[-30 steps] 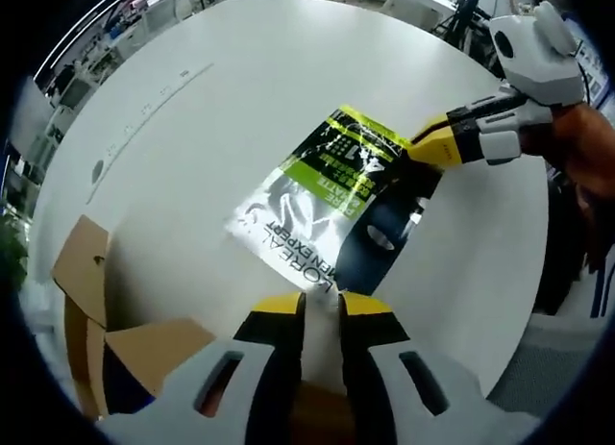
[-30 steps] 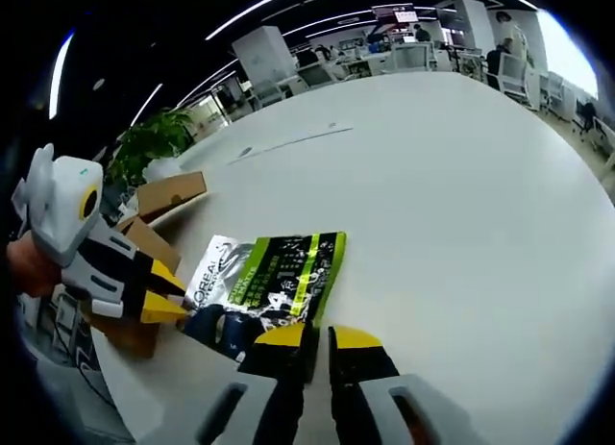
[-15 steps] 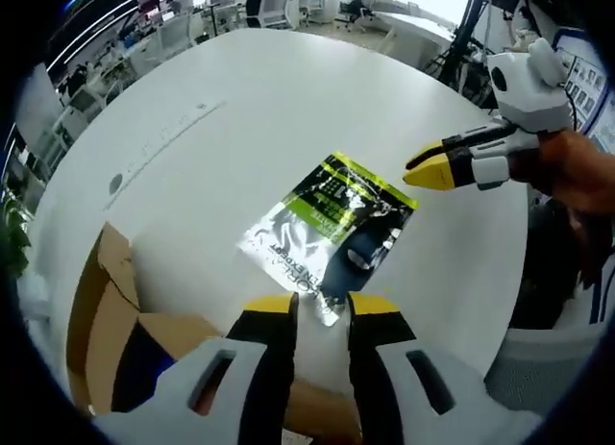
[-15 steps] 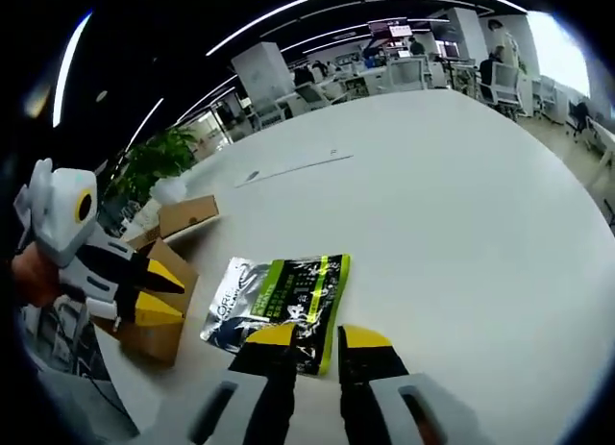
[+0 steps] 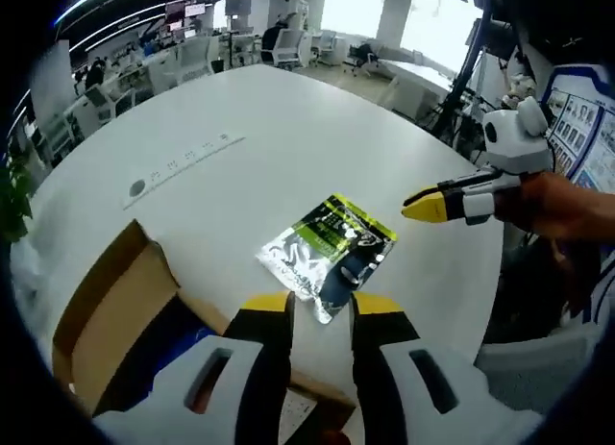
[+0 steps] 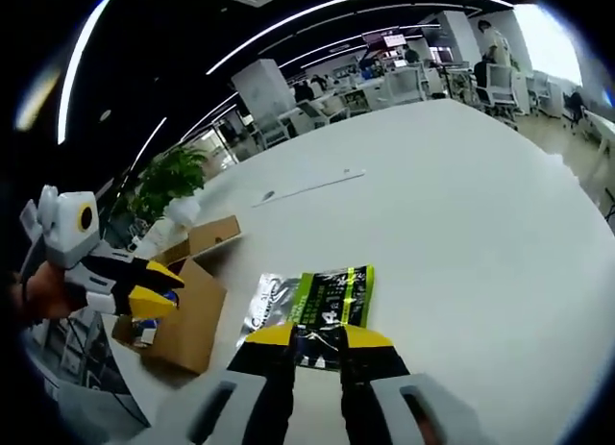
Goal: Operate the shoe box by opening the lid, removing the specified soft item, and placing it in the target area until the item is outside and the box remains undamaged.
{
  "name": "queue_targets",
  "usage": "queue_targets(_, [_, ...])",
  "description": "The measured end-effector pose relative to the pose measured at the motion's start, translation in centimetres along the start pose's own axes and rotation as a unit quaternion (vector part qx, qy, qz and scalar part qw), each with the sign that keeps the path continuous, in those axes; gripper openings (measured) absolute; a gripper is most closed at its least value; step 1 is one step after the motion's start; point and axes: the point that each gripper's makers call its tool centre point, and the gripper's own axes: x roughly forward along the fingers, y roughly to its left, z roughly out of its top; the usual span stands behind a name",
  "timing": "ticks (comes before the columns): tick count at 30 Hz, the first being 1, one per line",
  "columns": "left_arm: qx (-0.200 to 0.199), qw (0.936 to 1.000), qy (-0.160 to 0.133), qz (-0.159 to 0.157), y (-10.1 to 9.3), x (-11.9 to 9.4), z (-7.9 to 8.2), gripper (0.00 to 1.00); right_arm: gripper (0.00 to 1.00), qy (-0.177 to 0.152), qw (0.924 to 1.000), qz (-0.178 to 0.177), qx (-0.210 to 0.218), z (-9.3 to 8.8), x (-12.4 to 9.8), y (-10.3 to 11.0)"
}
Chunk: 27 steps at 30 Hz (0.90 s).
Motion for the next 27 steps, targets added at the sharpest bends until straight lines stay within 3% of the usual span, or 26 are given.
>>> queue_targets(8, [-0.006, 0.9994, -0.033, 0.004, 1.7, -3.4, -0.8, 0.24, 0.14, -0.006, 0.9998, 0.019, -0.004, 0.0, 0.1, 2.9])
queue_targets(14, [-0.039, 0.9970, -0.067, 0.009, 3.6, -5.9, -1.5, 0.24, 0.14, -0.003, 0.9989, 0.047, -0.003, -0.6, 0.4, 5.7])
queue_targets(27, [-0.076, 0.9905, -0.108, 0.037, 7.7, -10.6, -4.9, 0.24, 0.14, 0.015, 0.9957, 0.084, -0.036, -1.5, 1.1, 10.8])
